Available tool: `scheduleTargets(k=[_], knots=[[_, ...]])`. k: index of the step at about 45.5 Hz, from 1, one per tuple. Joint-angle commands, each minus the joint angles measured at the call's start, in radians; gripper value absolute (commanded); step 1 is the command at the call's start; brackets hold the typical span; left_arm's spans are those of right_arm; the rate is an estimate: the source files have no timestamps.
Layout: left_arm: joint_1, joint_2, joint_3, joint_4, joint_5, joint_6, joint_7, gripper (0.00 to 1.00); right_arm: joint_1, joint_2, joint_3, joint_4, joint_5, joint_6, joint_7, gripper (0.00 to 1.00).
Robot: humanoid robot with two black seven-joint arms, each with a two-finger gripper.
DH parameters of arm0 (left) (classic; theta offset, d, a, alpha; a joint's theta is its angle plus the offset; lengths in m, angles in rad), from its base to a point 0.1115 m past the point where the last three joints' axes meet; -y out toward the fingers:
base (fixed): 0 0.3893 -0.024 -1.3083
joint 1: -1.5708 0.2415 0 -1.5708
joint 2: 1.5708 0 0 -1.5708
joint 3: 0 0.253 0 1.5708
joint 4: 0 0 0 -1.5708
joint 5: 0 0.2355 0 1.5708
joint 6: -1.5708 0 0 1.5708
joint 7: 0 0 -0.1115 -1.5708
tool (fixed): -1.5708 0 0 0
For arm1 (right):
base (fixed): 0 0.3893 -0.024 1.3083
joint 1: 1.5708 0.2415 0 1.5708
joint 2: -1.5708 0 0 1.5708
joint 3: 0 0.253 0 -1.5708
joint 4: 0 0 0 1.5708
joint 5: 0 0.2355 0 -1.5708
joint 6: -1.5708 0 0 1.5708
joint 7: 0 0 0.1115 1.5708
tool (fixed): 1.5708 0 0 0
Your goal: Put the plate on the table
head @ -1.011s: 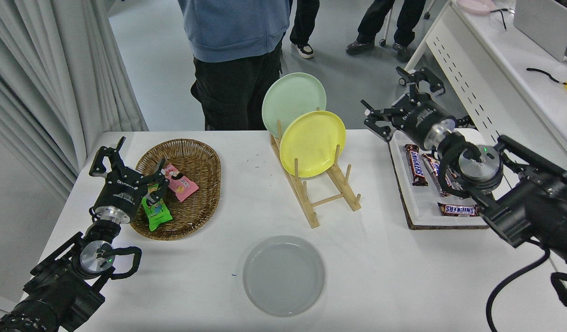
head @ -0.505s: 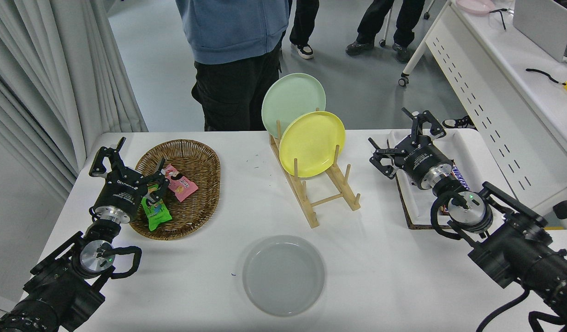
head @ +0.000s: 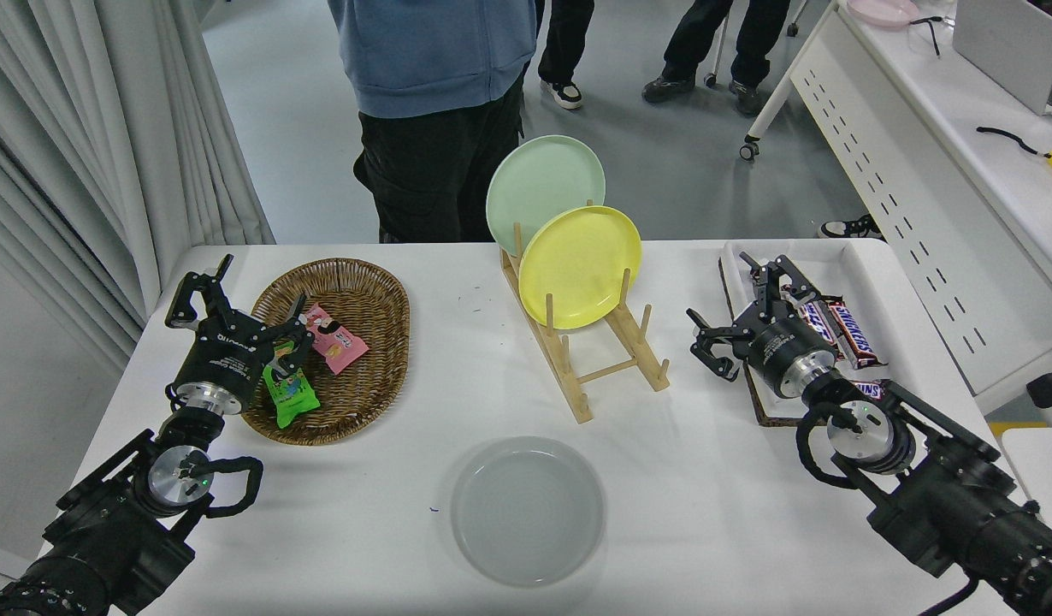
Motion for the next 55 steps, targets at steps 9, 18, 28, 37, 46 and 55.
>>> scheduleTargets(k=[9, 18, 28, 37, 46, 55], knots=[[0.0, 0.0, 0.001, 0.001, 0.0, 0.0, 0.0, 1.0, -0.063, 0.01, 0.144, -0.039, -0.011, 0.053, 0.083, 1.0], [0.0, 0.0, -0.001, -0.001, 0.0, 0.0, 0.0, 1.0, -0.072, 0.018, 0.17, -0.039, -0.006, 0.053, 0.081, 1.0], [0.0, 0.0, -0.001, 0.001, 0.0, 0.0, 0.0, 1.0, -0.052, 0.004, 0.147, -0.034, 0.009, 0.026, 0.08, 0.99], [0.0, 0.0, 0.001, 0.001, 0.0, 0.0, 0.0, 1.0, -0.072, 0.001, 0.127, 0.004, 0.0, 0.021, 0.08, 1.0], [0.0, 0.0, -0.001, 0.001, 0.0, 0.0, 0.0, 1.0, -0.046, 0.001, 0.127, -0.031, 0.011, -0.007, 0.077, 1.0], [-0.001, 0.0, -0.001, -0.001, 0.0, 0.0, 0.0, 1.0, -0.038, 0.007, 0.131, -0.043, 0.012, -0.005, 0.08, 1.0]])
